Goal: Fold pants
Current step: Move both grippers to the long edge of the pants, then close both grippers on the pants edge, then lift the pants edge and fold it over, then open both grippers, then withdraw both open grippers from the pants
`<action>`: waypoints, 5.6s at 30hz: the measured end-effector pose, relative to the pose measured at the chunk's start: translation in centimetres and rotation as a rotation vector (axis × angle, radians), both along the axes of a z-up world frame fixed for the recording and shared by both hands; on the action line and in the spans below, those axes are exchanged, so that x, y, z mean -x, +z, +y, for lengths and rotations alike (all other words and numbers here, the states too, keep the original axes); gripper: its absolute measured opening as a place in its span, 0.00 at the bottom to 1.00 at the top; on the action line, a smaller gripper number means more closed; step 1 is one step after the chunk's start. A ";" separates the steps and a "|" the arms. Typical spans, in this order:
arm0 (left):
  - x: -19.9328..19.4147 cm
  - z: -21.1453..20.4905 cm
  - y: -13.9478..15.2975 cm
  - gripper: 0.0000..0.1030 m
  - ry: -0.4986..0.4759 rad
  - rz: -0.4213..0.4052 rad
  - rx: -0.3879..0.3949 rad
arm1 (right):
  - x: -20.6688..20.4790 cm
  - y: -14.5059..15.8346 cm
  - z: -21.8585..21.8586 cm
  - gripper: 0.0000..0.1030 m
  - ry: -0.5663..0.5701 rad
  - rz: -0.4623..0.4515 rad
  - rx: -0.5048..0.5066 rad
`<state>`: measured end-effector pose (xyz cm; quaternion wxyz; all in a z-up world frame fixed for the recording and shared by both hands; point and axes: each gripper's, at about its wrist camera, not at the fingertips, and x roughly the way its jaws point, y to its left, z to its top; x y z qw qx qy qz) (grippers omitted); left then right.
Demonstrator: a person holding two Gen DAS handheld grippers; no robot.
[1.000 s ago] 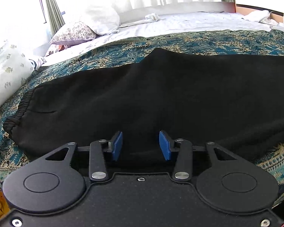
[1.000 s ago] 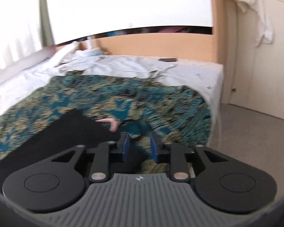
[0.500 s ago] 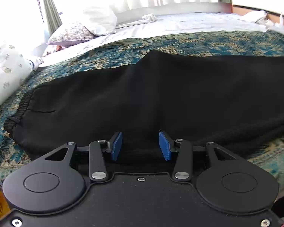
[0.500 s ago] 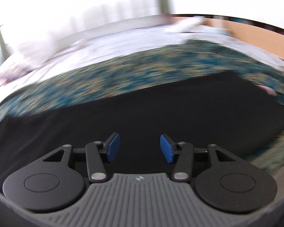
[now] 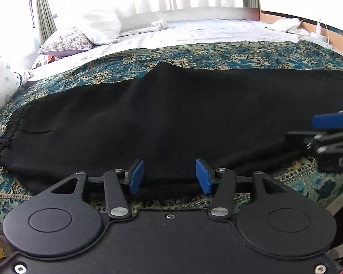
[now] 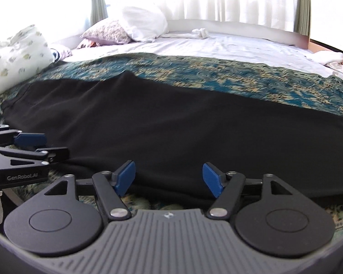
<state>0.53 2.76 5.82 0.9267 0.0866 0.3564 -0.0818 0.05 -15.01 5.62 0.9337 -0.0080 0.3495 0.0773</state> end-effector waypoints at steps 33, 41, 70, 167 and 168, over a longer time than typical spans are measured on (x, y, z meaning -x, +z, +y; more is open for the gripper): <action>0.9 -0.4 -0.2 0.58 -0.079 -0.040 -0.066 | 0.4 -0.5 3.3 0.81 0.064 -0.020 0.078; 1.1 -0.3 -0.5 0.58 -0.107 -0.049 -0.094 | 0.3 -1.3 4.8 0.82 0.107 -0.040 0.146; 0.3 -1.5 -1.5 0.09 -0.223 -0.095 -0.116 | -0.7 -1.9 2.9 0.63 0.015 -0.072 0.101; -8.1 16.4 -1.9 0.24 0.780 0.020 -0.117 | 6.7 -0.6 -32.9 0.79 -1.005 -0.245 -0.146; -7.8 17.4 -2.0 0.24 0.814 0.010 -0.052 | 6.7 -0.6 -32.9 0.79 -1.007 -0.247 -0.148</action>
